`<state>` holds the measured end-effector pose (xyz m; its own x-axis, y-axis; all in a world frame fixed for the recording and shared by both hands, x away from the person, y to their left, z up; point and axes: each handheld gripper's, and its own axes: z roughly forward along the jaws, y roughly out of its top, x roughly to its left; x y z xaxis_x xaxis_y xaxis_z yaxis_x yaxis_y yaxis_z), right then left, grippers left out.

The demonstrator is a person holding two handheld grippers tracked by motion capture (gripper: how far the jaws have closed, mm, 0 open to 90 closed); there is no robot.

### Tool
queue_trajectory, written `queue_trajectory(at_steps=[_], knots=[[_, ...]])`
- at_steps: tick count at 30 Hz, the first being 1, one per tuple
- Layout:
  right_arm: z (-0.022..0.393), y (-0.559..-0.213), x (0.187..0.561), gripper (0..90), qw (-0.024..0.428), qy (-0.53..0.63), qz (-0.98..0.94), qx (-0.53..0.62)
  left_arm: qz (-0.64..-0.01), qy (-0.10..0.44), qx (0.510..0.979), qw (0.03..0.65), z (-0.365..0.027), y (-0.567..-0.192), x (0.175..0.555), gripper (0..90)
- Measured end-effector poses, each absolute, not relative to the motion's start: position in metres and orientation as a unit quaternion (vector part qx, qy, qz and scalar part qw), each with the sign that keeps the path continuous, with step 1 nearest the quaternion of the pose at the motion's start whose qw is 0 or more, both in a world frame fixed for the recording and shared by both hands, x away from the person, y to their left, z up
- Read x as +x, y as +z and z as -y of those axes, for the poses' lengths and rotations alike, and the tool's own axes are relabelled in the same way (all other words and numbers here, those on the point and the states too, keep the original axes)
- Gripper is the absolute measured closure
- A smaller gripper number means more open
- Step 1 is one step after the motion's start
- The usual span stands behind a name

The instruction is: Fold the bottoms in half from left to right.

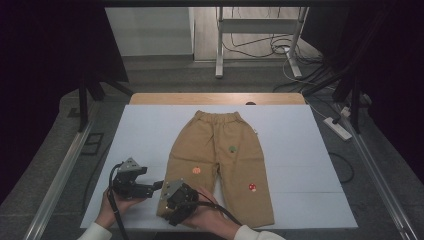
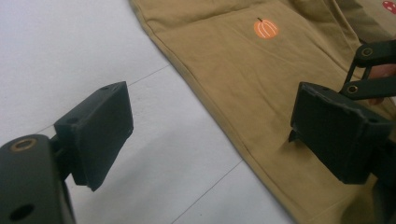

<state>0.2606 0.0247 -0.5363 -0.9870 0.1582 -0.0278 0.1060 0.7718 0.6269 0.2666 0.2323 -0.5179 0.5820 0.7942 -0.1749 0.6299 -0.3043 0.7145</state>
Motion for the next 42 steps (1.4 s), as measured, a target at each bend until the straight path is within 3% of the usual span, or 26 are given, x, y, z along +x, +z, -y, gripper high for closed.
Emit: queue_trajectory(at_steps=[2,3,4,5,6,7,8,22,42], knots=[[-0.021,-0.534,0.265,42.7,0.042,0.327,-0.941,0.077,-0.446,0.106,0.8,0.387,-0.232,-0.518,0.267,13.1],[-0.021,-0.534,0.265,42.7,0.042,0.327,-0.941,0.077,-0.446,0.106,0.8,0.387,-0.232,-0.518,0.267,13.1],[-0.019,-0.533,0.269,57.2,0.039,0.333,-0.939,0.079,-0.448,0.105,0.799,0.387,-0.232,-0.518,0.267,13.1],[-0.019,-0.533,0.269,57.2,0.039,0.333,-0.939,0.079,-0.447,0.105,0.8,0.387,-0.231,-0.518,0.267,13.1],[-0.017,-0.532,0.27,64.9,0.039,0.331,-0.94,0.074,-0.447,0.105,0.8,0.387,-0.231,-0.518,0.266,13.1],[-0.016,-0.531,0.27,79.2,0.039,0.327,-0.942,0.065,-0.446,0.105,0.801,0.385,-0.231,-0.518,0.266,13.1],[-0.015,-0.53,0.27,83.3,0.043,0.323,-0.944,0.058,-0.446,0.106,0.8,0.387,-0.23,-0.518,0.266,13.1],[0.01,-0.51,0.269,86.5,0.041,0.362,-0.93,0.051,-0.448,0.108,0.798,0.389,-0.227,-0.511,0.28,13.1],[0.019,-0.51,0.267,86.5,0.032,0.369,-0.927,0.052,-0.442,0.095,0.806,0.383,-0.197,-0.499,0.345,13.9]])
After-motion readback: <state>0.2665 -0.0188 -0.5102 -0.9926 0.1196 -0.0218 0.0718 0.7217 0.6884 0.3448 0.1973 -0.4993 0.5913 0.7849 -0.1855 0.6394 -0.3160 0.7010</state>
